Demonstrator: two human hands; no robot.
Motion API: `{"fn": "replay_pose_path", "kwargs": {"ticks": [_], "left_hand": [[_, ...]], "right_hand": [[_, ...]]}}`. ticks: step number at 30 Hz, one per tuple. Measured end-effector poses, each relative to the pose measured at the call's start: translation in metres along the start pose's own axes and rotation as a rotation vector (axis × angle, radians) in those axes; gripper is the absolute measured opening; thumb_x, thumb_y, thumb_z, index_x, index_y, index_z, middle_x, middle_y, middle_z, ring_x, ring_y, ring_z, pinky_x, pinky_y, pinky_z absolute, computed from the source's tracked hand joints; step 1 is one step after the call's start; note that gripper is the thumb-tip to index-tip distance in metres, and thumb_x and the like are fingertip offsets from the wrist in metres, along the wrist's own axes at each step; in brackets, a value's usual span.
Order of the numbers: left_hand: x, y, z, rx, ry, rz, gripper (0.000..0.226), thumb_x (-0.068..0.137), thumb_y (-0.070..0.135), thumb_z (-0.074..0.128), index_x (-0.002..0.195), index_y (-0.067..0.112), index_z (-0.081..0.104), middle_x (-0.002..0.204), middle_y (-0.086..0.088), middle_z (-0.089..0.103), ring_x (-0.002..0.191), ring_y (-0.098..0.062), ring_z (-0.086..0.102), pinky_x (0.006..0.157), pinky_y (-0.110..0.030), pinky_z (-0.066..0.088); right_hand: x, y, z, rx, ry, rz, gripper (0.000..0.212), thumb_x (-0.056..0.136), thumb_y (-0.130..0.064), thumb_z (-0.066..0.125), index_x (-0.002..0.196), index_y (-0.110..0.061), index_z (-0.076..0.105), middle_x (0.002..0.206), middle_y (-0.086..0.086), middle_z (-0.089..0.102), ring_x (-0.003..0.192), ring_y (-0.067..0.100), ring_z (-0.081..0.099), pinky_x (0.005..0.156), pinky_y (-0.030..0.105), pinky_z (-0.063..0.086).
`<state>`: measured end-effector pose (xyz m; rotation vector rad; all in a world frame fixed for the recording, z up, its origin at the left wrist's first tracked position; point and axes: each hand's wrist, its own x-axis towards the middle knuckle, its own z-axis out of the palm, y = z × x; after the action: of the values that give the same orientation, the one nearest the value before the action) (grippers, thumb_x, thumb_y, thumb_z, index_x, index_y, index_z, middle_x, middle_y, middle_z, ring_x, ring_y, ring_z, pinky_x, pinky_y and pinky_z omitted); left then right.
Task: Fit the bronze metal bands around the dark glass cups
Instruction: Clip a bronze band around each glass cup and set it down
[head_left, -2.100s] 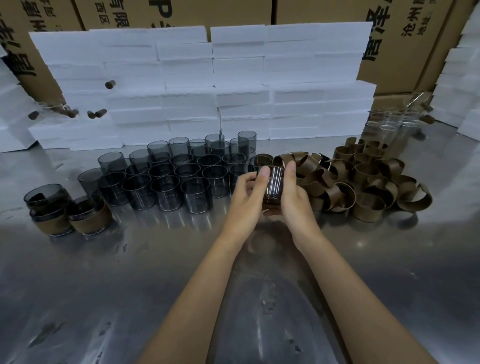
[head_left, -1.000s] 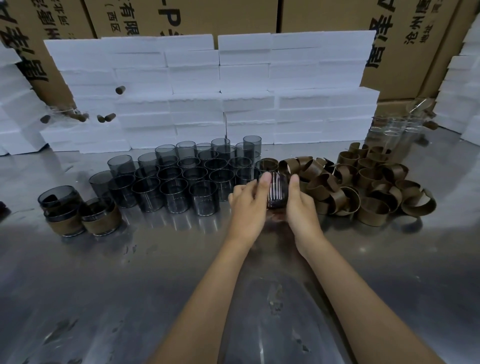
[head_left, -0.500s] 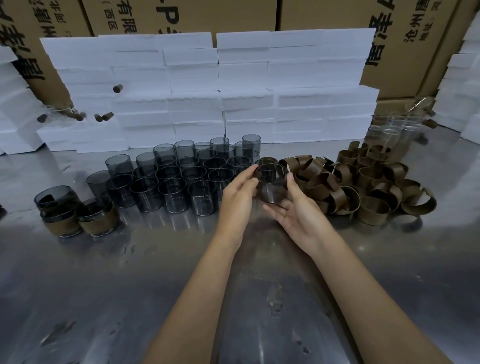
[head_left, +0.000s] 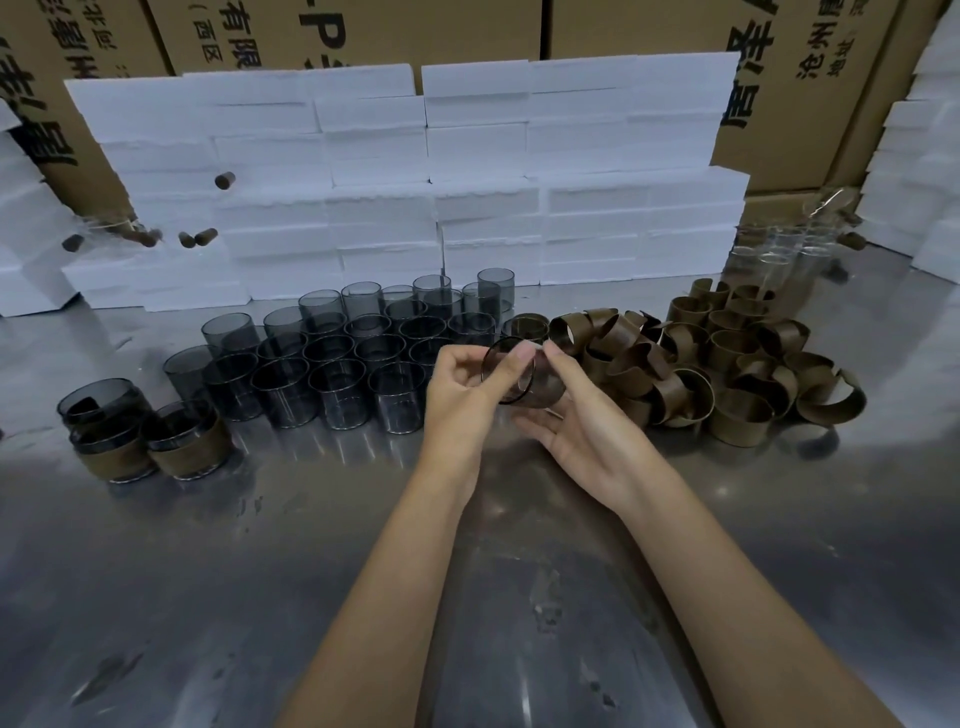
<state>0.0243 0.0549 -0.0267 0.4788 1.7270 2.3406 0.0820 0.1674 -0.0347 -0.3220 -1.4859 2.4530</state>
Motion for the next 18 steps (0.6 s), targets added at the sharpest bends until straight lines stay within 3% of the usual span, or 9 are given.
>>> {"fn": "replay_pose_path", "kwargs": {"ticks": [3, 6, 8, 11, 14, 18], "left_hand": [[0.002, -0.002, -0.003, 0.047, 0.054, 0.022, 0.020, 0.088, 0.025, 0.077, 0.087, 0.013, 0.061, 0.087, -0.005, 0.071, 0.086, -0.014, 0.068, 0.083, -0.026, 0.053], [0.001, -0.006, -0.001, 0.075, 0.057, -0.005, 0.013, 0.098, 0.015, 0.067, 0.088, 0.008, 0.063, 0.080, -0.005, 0.072, 0.066, -0.011, 0.067, 0.067, -0.021, 0.054], [0.001, -0.007, 0.002, 0.057, 0.056, -0.063, 0.011, 0.102, 0.010, 0.060, 0.099, 0.000, 0.065, 0.088, -0.016, 0.072, 0.055, -0.015, 0.064, 0.060, -0.026, 0.057], [0.001, -0.007, 0.007, 0.050, 0.057, -0.093, 0.018, 0.104, 0.011, 0.056, 0.111, 0.001, 0.069, 0.103, -0.019, 0.074, 0.072, -0.023, 0.071, 0.064, -0.031, 0.059], [-0.002, -0.004, 0.011, 0.030, -0.059, -0.053, 0.026, 0.102, 0.030, 0.062, 0.111, 0.011, 0.076, 0.103, -0.010, 0.077, 0.090, -0.022, 0.074, 0.070, -0.031, 0.060], [-0.002, -0.009, 0.013, 0.184, -0.093, 0.033, 0.029, 0.099, 0.032, 0.066, 0.125, 0.020, 0.071, 0.110, -0.004, 0.076, 0.104, -0.017, 0.072, 0.094, -0.037, 0.059]], "right_hand": [[-0.004, -0.003, 0.008, -0.035, 0.003, 0.023, 0.052, 0.093, -0.053, 0.062, 0.125, -0.013, 0.066, 0.109, 0.017, 0.071, 0.086, 0.021, 0.064, 0.073, 0.031, 0.049], [-0.007, -0.005, 0.011, -0.108, 0.023, 0.061, 0.057, 0.095, -0.062, 0.054, 0.112, -0.009, 0.067, 0.079, 0.011, 0.058, 0.060, 0.018, 0.050, 0.059, 0.031, 0.037], [-0.006, -0.005, 0.011, -0.154, 0.070, 0.102, 0.062, 0.093, -0.070, 0.050, 0.105, -0.010, 0.064, 0.065, 0.006, 0.048, 0.051, 0.016, 0.041, 0.053, 0.030, 0.031], [-0.001, -0.001, 0.008, -0.158, 0.174, 0.090, 0.067, 0.086, -0.078, 0.052, 0.101, -0.014, 0.067, 0.056, 0.001, 0.044, 0.045, 0.012, 0.036, 0.046, 0.028, 0.028], [0.004, 0.003, 0.006, -0.210, 0.283, -0.002, 0.062, 0.080, -0.083, 0.055, 0.094, -0.025, 0.071, 0.056, -0.002, 0.047, 0.044, 0.011, 0.040, 0.042, 0.025, 0.031], [0.006, 0.006, 0.004, -0.336, 0.283, -0.073, 0.061, 0.079, -0.085, 0.046, 0.102, -0.034, 0.071, 0.054, -0.007, 0.051, 0.043, 0.008, 0.044, 0.041, 0.023, 0.034]]}}
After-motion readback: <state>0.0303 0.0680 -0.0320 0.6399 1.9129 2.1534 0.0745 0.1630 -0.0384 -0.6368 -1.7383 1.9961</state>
